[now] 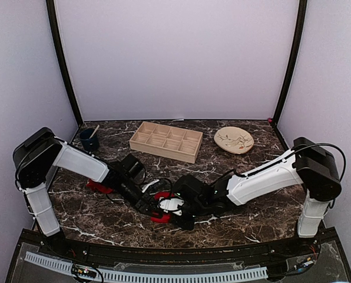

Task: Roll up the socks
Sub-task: Roll the sock at the center of the board.

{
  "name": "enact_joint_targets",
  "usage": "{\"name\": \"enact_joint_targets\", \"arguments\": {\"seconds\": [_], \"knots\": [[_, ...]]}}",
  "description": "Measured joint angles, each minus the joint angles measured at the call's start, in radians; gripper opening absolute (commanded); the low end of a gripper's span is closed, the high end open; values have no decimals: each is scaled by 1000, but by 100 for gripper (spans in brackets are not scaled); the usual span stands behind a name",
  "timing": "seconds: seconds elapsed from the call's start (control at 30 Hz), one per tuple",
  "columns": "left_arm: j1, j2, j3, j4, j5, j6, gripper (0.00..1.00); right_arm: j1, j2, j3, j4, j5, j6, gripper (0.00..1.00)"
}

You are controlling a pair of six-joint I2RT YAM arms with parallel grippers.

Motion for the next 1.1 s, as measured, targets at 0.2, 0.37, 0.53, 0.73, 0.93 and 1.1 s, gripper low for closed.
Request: {"name": "enact_joint_targets", "arguments": {"seconds": [0.2, 0.37, 0.53, 0.73, 0.93, 1.1], "knots": [[1, -42, 0, -19, -88, -6, 41, 0, 0, 9, -14, 10, 9, 0], [13, -80, -3, -25, -170, -10, 40, 0, 0, 32, -58, 18, 25, 0], [22, -109, -14, -33, -227, -10, 41, 0, 2, 59, -106, 17, 42, 0], [24, -178, -45, -34, -269, -5, 42, -4, 29, 111, -150, -18, 54, 0], [24, -206, -69, -14, -267, 4, 42, -31, 56, 146, -181, -99, 72, 0], [24, -209, -91, -1, -265, 6, 41, -65, 66, 164, -205, -163, 84, 0]]}}
